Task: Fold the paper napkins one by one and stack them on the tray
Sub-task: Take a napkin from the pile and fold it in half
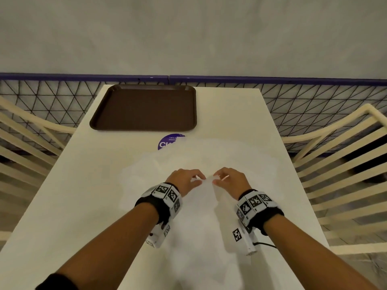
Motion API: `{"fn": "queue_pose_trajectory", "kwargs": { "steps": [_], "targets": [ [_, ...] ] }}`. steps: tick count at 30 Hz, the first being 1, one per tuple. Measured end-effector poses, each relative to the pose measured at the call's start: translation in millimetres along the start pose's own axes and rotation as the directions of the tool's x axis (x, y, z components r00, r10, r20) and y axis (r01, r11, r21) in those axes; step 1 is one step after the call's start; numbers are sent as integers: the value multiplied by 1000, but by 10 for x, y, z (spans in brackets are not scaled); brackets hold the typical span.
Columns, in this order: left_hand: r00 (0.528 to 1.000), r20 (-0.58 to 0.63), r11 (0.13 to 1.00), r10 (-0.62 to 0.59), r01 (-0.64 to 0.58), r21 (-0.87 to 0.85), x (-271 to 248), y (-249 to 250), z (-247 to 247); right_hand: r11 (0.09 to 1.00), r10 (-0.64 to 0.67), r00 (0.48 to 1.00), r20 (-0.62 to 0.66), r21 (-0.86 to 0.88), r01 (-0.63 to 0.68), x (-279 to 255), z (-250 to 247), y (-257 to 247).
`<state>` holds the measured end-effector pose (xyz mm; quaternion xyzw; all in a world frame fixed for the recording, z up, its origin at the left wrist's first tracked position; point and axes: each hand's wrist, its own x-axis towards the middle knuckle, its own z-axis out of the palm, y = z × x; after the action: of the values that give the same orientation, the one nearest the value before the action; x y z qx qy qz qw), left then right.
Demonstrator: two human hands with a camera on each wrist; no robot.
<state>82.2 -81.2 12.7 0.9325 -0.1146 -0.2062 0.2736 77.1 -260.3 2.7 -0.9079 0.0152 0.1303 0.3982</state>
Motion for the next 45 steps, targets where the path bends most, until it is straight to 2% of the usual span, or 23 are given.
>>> {"fn": "queue_pose_trajectory", "kwargs": {
  "steps": [4,8,14,16,20,22,24,27,29,32,34,37,38,42,45],
  "targets": [
    [1000,-27,999,1,-2,-35,24,-30,35,998,-61,997,-46,-19,60,-22,11,15],
    [985,-144,993,93,-81,86,58,14,44,995,-88,991,-100,-56,83,10,-118,7],
    [947,-237,974,219,-195,119,128,132,-21,975,-157,972,-176,-182,124,34,-544,-135],
    [954,-226,979,196,-177,100,163,187,-67,974,-175,960,-219,-178,137,44,-692,-185],
    [992,-110,998,61,-64,-26,224,194,-206,983,-127,945,-301,-162,81,92,-988,-264],
    [991,-135,1000,22,-23,-9,238,190,-340,988,-120,937,-327,-130,81,116,-1105,-344],
    [975,-224,1000,13,-18,-21,241,225,-551,989,-141,944,-298,-91,118,146,-1174,-480],
    [925,-376,990,52,-97,-104,179,295,-965,990,-126,981,-150,37,133,219,-1193,-783],
    [882,-467,985,66,-132,-109,74,277,-1259,989,-131,991,-28,67,133,320,-1137,-1010],
    [810,-586,994,38,-93,-64,-174,87,-1657,963,-247,962,114,-78,257,472,-914,-1386],
    [761,-649,999,24,-38,-7,-387,-154,-1886,930,-349,931,109,-78,358,533,-695,-1663],
    [681,-732,996,32,37,78,-766,-594,-2150,876,-483,876,-6,-22,482,554,-318,-2070],
    [667,-745,993,32,66,103,-898,-736,-2204,858,-513,858,-31,1,514,532,-187,-2191],
    [691,-719,975,73,104,199,-1376,-1275,-2186,817,-576,817,36,57,574,371,382,-2436],
    [756,-646,974,104,54,220,-1608,-1705,-2035,846,-533,841,97,60,529,247,785,-2393]
  ]
}}
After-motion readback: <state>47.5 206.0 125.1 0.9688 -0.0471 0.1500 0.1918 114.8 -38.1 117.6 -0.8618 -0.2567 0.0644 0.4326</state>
